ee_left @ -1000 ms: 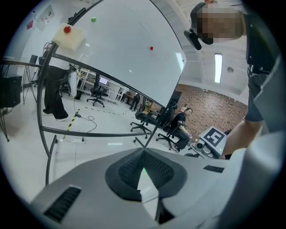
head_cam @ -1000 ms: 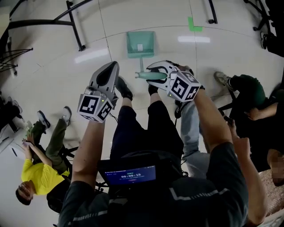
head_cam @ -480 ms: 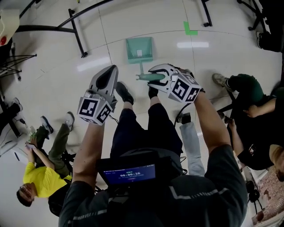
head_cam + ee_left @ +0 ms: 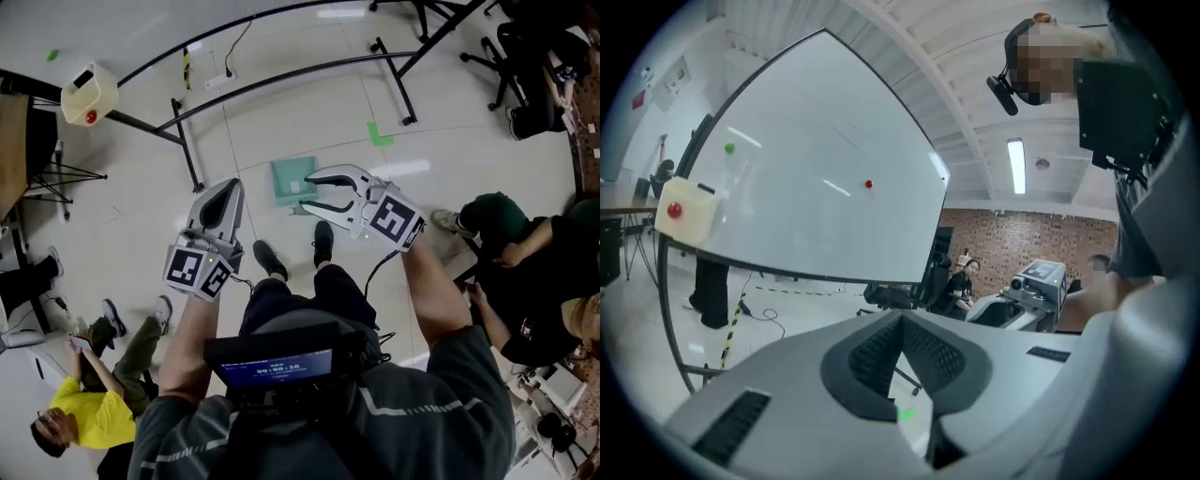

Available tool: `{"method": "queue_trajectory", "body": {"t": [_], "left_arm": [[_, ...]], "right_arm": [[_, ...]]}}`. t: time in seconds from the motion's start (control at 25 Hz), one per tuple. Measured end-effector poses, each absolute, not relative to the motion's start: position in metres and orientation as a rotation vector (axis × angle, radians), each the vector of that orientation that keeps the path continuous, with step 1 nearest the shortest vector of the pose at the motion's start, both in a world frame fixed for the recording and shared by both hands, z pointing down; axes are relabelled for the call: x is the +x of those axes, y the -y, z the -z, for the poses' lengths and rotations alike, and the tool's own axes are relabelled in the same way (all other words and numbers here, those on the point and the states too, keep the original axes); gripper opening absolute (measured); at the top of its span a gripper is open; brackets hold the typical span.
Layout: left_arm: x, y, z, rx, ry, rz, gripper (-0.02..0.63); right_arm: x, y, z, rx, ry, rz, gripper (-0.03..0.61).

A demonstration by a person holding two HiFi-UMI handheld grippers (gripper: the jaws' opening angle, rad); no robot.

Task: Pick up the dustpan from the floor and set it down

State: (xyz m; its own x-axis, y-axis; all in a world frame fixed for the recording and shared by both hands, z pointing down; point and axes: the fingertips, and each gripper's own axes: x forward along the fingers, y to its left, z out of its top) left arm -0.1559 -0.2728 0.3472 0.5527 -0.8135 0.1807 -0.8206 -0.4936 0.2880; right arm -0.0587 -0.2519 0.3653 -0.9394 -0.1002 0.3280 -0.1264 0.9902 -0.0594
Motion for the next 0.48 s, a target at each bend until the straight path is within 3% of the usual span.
{"method": "queue_trajectory", "body": {"t": [0.16,0.24,0.48], "left_arm": [[-0.149,0.246,-0.261,2.529,1.357,0.017,0.035],[-0.150,0.241,-0.222,2.570,1.369,0.066,0.035],[-0.154,0.227,-0.143,2.637,1.444,0.119,0.035]], "right_arm": [[-0.047,0.237,-0.267,0.250,2.912,-0.091,0.182],[-0.045,0.237,-0.225,0.304,2.965,-0.069,0.101],[-0.040,0.234,-0.140,0.448,3.061,0.060,0.072]]}}
